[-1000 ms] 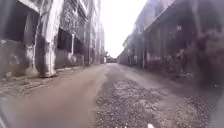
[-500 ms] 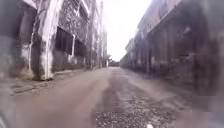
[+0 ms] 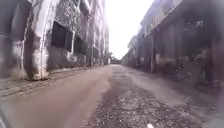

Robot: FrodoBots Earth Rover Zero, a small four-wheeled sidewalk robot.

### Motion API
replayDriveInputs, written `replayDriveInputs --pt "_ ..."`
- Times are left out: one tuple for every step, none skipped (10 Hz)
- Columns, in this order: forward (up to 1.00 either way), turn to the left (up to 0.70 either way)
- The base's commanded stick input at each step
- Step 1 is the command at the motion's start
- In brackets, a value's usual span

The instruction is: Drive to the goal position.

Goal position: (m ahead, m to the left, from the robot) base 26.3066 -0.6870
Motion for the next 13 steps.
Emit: replayDriveInputs --pt "0.85 -0.06" --pt "0.85 -0.3" --pt "0.85 -0.34" --pt "0.85 -0.04" --pt "0.85 0.0" --pt "0.85 0.0" --pt "0.85 0.0" --pt "0.85 0.0" --pt "0.85 0.0" --pt "0.85 0.0" --pt "0.85 0.0" --pt "0.85 0.0" --pt "0.85 0.0"
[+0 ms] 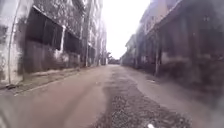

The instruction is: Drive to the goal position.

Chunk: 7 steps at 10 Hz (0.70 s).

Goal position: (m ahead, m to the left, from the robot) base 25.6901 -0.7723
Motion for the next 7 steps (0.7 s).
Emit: replayDriveInputs --pt "0.85 0.0" --pt "0.85 0.0" --pt "0.85 -0.06" --pt "0.85 -0.3" --pt "0.85 -0.19" --pt "0.85 -0.01" --pt "0.85 0.0"
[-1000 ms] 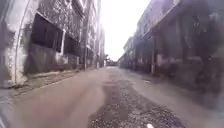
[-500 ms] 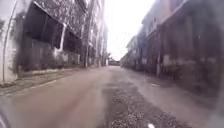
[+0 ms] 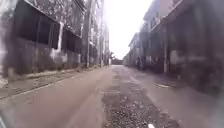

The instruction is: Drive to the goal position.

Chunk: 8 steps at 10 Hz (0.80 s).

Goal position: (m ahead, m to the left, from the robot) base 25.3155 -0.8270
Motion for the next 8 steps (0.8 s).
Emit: replayDriveInputs --pt "0.85 0.0" --pt "0.85 0.0" --pt "0.85 0.0" --pt "0.85 0.0" --pt "0.85 0.0" --pt "0.85 0.0" --pt "0.85 0.0" --pt "0.85 0.0"
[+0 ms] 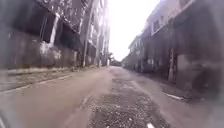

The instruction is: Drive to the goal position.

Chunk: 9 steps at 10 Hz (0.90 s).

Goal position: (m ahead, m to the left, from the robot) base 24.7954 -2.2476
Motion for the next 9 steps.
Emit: replayDriveInputs --pt "0.85 0.0" --pt "0.85 0.0" --pt "0.85 0.0" --pt "0.85 0.0" --pt "0.85 0.0" --pt "0.85 0.0" --pt "0.85 0.0" --pt "0.85 0.0" --pt "0.85 0.0"
